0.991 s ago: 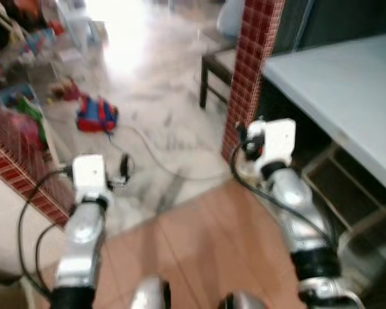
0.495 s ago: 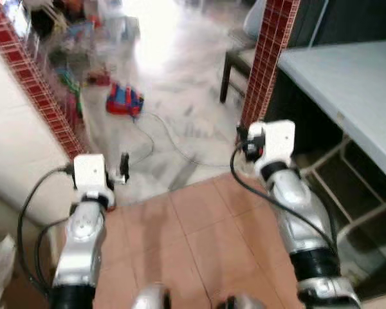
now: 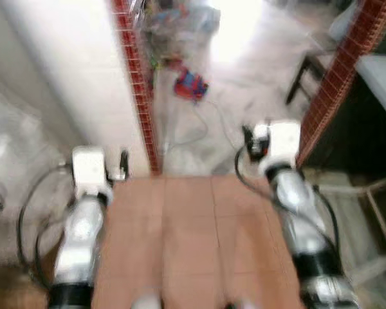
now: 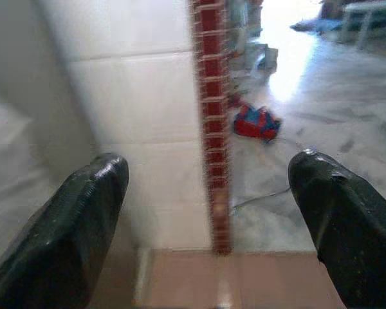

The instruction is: Restocking fridge

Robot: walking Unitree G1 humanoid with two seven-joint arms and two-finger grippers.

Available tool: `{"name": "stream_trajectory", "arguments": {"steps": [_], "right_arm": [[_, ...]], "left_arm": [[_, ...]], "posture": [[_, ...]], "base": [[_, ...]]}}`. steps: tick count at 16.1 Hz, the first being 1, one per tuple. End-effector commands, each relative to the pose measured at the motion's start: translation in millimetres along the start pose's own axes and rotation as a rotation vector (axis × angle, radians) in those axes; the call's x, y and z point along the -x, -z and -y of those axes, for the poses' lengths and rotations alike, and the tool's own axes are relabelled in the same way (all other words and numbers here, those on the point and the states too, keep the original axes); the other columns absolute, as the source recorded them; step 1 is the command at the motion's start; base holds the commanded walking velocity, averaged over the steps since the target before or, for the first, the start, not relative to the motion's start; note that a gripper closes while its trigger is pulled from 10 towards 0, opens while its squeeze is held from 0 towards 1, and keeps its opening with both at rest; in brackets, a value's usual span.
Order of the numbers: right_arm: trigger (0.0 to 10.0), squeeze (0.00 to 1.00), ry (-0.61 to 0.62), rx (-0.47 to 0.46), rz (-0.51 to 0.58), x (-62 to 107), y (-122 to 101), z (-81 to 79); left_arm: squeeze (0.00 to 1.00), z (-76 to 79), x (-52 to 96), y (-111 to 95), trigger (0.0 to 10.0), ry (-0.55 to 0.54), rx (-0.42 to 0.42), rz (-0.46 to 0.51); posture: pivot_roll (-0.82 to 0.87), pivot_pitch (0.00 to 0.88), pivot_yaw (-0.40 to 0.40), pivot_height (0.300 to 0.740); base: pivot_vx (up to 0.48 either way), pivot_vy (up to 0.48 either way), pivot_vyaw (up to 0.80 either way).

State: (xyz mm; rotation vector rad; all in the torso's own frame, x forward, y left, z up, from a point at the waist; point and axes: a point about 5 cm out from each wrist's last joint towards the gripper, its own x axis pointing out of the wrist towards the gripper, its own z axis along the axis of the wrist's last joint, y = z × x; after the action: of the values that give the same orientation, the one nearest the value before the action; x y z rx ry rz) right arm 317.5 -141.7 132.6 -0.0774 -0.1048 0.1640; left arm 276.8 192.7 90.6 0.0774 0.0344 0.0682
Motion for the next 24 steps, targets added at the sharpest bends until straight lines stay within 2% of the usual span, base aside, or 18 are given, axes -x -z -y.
{"name": "stream_trajectory", "arguments": {"steps": [1, 13, 24], "right_arm": [[10.0, 0.0, -0.005, 0.001, 0.058, -4.7, -12.9, -2.5], [10.0, 0.0, 0.003, 0.028, 0.041, -2.4, -8.3, 2.0], [10.0, 0.0, 0.002, 0.04, 0.043, -4.0, -7.9, 1.5]], "left_arm": [[0.0, -0.1, -4.4, -8.1, 10.0, 0.001, 0.023, 0.024], [0.0, 4.6, -4.8, -5.7, 10.0, 0.019, 0.031, 0.009], [0.0, 8.8, -2.4, -10.0, 10.0, 0.035, 0.024, 0.052]], "posture": [[0.04, 0.011, 0.024, 0.74], [0.03, 0.005, 0.019, 0.74], [0.04, 0.0, 0.014, 0.74]], "base": [[0.0, 0.0, 0.0], [0.0, 0.44, 0.0], [0.0, 0.0, 0.79]]}}
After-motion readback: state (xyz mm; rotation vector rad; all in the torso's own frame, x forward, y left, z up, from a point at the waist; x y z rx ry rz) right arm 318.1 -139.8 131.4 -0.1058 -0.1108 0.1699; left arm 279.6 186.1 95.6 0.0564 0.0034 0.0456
